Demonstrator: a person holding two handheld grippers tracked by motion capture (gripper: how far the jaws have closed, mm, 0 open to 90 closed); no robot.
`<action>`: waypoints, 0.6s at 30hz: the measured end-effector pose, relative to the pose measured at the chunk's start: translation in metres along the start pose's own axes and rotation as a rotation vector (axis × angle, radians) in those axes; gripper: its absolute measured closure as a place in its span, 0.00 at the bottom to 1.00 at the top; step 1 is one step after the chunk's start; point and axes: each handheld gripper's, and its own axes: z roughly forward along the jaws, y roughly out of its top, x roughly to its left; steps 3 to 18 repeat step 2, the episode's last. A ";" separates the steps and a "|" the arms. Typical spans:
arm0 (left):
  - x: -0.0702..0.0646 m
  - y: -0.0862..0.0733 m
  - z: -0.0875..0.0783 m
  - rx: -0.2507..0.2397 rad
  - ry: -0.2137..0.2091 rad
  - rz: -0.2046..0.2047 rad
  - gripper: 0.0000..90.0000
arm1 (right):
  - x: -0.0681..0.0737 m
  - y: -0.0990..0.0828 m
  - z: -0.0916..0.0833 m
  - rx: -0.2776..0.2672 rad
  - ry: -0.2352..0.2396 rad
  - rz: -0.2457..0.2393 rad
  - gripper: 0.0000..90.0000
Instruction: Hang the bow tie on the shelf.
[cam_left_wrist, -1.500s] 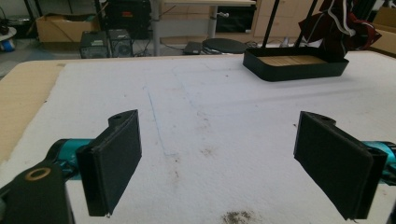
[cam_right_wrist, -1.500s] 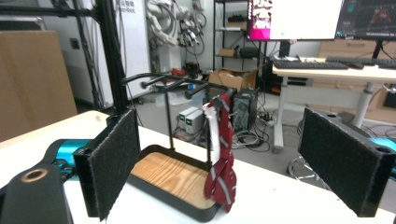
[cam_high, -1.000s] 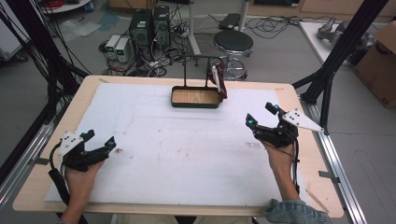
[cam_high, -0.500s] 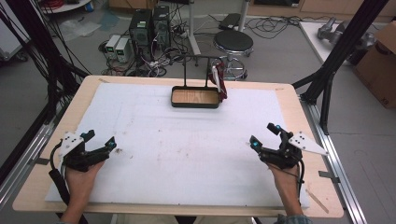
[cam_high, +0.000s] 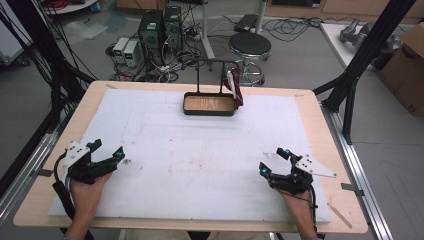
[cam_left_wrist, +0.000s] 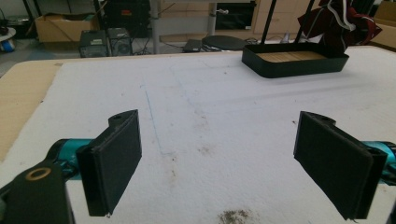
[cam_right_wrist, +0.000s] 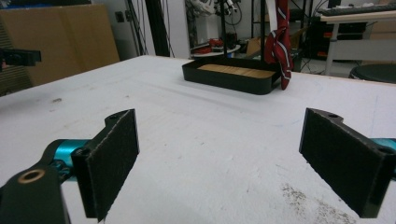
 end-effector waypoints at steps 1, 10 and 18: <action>0.000 0.000 0.000 -0.002 0.000 -0.002 0.17 | 0.000 0.000 0.000 -0.003 0.000 0.001 0.12; 0.000 0.000 0.000 -0.001 -0.002 0.000 0.17 | 0.001 0.000 -0.001 -0.002 0.001 -0.001 0.12; 0.000 0.000 0.000 -0.001 -0.002 0.000 0.17 | 0.001 0.000 -0.001 -0.002 0.001 -0.001 0.12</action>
